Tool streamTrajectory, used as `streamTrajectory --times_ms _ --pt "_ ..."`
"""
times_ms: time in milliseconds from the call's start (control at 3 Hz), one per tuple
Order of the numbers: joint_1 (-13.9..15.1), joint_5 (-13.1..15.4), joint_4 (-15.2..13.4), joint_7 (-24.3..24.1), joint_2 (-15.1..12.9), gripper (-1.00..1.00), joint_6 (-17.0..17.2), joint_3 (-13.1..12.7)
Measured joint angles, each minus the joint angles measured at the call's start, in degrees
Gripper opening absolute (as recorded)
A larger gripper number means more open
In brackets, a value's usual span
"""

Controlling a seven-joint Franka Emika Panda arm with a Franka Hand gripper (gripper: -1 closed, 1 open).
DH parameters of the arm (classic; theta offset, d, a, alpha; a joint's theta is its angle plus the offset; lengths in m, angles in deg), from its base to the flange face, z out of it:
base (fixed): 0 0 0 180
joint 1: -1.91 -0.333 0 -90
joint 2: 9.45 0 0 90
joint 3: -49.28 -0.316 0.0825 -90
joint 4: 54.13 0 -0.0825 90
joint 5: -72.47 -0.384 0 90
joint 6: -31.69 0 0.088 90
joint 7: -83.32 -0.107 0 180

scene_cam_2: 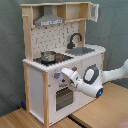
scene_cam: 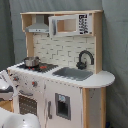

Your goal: Play with the kitchen

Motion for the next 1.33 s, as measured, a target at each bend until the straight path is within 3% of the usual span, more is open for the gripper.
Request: streamTrajectory --times_ms 333,667,1000,1333 --pt "3.18 0.00 3.27 -0.27 2.68 1.00 -2.74 -0.37" --pt "5.16 0.00 4.94 -3.24 3.46 1.00 -3.77 -0.80" --pt "5.17 0.00 4.94 -3.29 3.46 -1.00 -3.77 -0.80" --pt "5.24 0.00 5.32 4.86 3.44 -1.00 -4.21 -0.62"
